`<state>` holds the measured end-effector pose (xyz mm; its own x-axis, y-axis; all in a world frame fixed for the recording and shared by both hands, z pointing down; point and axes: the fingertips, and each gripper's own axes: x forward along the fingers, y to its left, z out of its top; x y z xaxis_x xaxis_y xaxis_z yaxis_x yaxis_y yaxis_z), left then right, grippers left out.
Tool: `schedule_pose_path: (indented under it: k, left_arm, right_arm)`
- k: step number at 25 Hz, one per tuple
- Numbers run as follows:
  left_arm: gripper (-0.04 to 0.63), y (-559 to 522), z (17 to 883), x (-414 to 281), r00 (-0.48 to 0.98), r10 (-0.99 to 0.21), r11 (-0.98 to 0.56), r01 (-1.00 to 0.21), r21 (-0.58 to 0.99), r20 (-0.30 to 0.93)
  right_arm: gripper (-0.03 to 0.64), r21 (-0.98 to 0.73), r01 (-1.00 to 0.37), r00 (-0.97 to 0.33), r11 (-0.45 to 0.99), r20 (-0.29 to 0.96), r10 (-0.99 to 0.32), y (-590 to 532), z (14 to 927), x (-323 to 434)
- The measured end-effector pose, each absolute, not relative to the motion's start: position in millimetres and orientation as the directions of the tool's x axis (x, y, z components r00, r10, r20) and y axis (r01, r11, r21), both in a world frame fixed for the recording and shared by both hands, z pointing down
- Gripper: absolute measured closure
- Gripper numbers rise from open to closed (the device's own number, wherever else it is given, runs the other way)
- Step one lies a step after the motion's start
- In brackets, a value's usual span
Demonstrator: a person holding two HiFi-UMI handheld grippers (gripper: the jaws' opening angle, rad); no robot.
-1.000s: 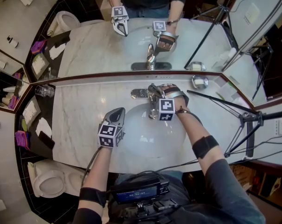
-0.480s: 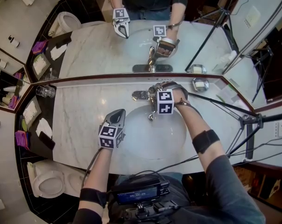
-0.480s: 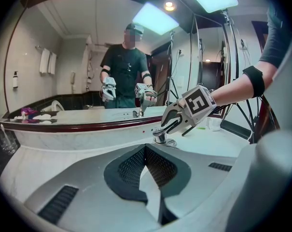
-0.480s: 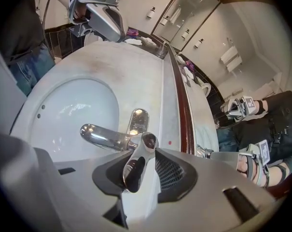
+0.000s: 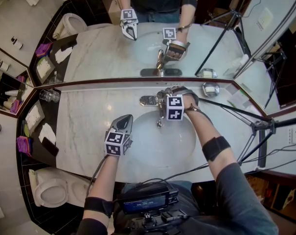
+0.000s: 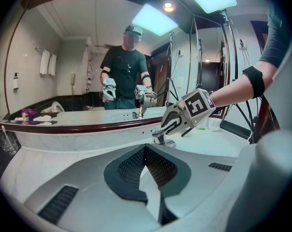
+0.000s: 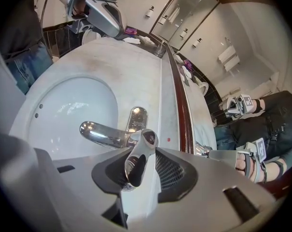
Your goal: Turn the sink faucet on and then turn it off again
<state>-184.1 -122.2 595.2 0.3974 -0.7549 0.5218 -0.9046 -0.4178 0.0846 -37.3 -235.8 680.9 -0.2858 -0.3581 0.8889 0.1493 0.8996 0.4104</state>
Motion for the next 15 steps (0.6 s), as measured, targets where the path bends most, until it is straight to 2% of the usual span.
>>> schedule_pose_path:
  k: [2, 8, 15]
  left_arm:
    - [0.595, -123, 592, -184, 0.401, -0.756, -0.423, -0.903, 0.082, 0.518]
    - [0.595, -126, 584, -179, 0.413, -0.758, -0.439, -0.896, 0.074, 0.505]
    - [0.595, -132, 574, -173, 0.429, -0.765, -0.445, -0.891, 0.087, 0.481]
  right_arm:
    - [0.449, 0.438, 0.138, -0.280, 0.888, 0.878, -0.389, -236, 678, -36]
    - [0.453, 0.476, 0.086, -0.291, 0.875, 0.852, -0.435, -226, 665, -27]
    - [0.462, 0.478, -0.058, -0.336, 0.876, 0.817, -0.468, -209, 641, -4]
